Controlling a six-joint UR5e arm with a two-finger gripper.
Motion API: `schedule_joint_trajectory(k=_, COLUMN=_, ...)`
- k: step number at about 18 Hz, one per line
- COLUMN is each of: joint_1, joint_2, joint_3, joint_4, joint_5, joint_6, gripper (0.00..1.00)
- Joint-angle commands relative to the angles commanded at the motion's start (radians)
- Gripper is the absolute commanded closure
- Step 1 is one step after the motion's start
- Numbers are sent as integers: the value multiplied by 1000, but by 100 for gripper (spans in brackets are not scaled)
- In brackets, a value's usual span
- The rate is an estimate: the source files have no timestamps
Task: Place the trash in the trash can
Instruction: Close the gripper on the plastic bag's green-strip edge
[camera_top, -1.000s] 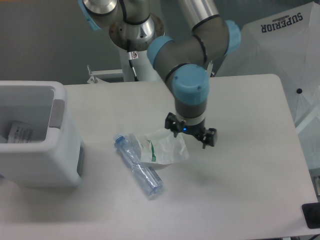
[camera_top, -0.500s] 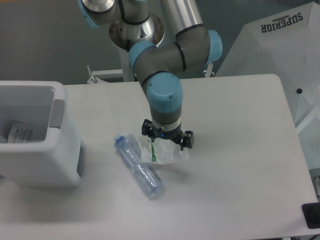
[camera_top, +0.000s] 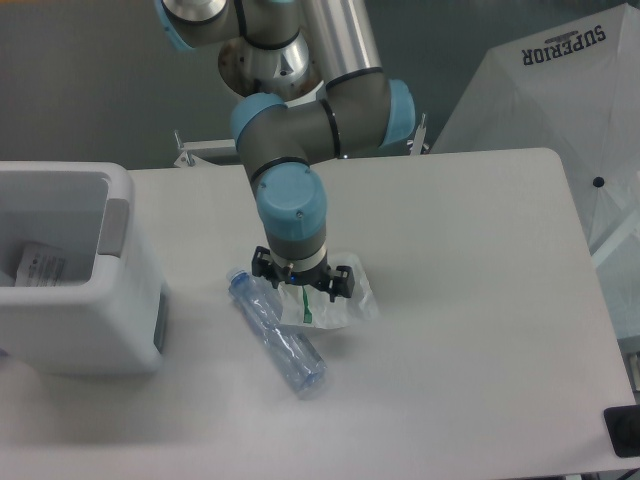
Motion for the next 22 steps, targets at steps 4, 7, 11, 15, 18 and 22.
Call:
schedule_joint_trajectory(k=4, joint_1=-20, joint_2=-14, joint_3=0, joint_4=-2, joint_5=2, joint_6=-8, gripper=0)
schedule_joint_trajectory(k=7, joint_1=-21, joint_2=-23, joint_3=2, joint_4=-2, joint_5=-3, joint_6=-23, gripper=0)
schedule_joint_trajectory(k=11, joint_1=-20, joint_2=-23, joint_3=2, joint_4=-2, joint_5=-3, joint_6=-21, gripper=20)
schedule_joint_trajectory(k=15, joint_1=-20, joint_2=-20, joint_3=3, joint_4=-2, joint_5=-9, joint_6=-20, gripper=56)
schedule_joint_trajectory(k=18, joint_1=-20, joint_2=-18, joint_3=3, joint_4=-2, joint_5=-11, joint_6=-18, gripper=77)
schedule_joint_trajectory(k=22, joint_1=-18, joint_2=-17, joint_3=3, joint_4=-2, joint_5=-12, joint_6=-17, gripper=100)
